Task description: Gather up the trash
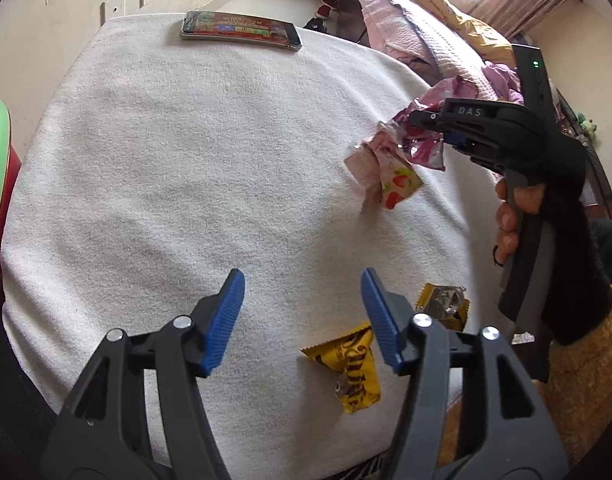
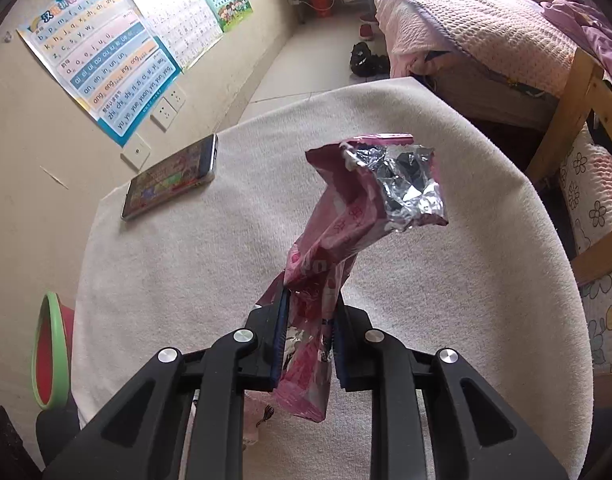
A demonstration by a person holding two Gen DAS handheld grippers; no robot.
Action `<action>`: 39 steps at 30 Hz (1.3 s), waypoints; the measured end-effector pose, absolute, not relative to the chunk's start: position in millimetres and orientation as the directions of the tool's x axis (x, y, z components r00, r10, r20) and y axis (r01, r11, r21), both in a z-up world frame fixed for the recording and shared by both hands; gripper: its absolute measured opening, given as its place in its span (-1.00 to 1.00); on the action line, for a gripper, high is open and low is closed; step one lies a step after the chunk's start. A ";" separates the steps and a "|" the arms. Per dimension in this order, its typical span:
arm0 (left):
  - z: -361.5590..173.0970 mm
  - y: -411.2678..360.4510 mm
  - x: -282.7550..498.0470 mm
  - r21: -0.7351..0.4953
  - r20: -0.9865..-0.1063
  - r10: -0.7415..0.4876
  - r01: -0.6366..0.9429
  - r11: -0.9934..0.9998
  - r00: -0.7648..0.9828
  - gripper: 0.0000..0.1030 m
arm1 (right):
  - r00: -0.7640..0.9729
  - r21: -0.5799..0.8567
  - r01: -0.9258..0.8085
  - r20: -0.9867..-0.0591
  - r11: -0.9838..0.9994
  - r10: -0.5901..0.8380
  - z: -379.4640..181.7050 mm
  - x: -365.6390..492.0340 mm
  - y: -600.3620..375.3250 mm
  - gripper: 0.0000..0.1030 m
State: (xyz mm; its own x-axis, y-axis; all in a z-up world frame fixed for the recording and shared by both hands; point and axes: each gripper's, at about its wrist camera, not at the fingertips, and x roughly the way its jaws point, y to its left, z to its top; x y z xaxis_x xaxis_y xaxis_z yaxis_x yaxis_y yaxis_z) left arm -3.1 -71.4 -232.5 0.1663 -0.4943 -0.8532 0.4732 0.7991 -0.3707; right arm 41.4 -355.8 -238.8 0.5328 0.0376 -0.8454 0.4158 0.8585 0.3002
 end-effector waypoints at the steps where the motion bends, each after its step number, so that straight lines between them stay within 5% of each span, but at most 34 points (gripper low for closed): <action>1: -230.7 -70.8 -7.4 -0.373 -0.848 -0.504 0.491 0.787 0.165 0.24 | 0.535 0.302 0.417 -0.844 0.858 0.037 -238.1 41.5 -356.2 -0.63; 5: -232.6 -75.0 -29.9 -0.325 -0.856 -0.494 0.584 0.744 0.153 0.45 | 0.549 0.302 0.419 -0.835 0.857 0.026 -232.0 41.5 -356.8 -0.63; 15: -265.9 -105.8 -52.9 -0.335 -0.904 -0.427 0.644 0.688 -0.014 0.44 | 0.579 0.287 0.412 -0.816 0.865 -0.005 -219.1 38.4 -359.0 -0.62; 18: -271.0 -107.1 -52.8 -0.315 -0.916 -0.400 0.637 0.704 -0.011 0.14 | 0.581 0.290 0.410 -0.814 0.865 -0.002 -218.4 38.4 -358.3 -0.62; 20: -271.8 -102.1 -50.0 -0.318 -0.917 -0.400 0.619 0.718 -0.007 -0.27 | 0.582 0.289 0.406 -0.813 0.867 -0.001 -218.2 39.3 -357.3 -0.61; 26: -263.7 -84.2 -28.2 -0.306 -0.909 -0.408 0.533 0.789 0.083 -0.71 | 0.581 0.289 0.404 -0.814 0.868 0.000 -218.7 39.7 -356.0 -0.61; 39: -241.2 -59.5 13.9 -0.209 -0.905 -0.343 0.439 0.874 0.251 -0.73 | 0.575 0.285 0.393 -0.818 0.874 0.008 -221.0 42.0 -352.3 -0.60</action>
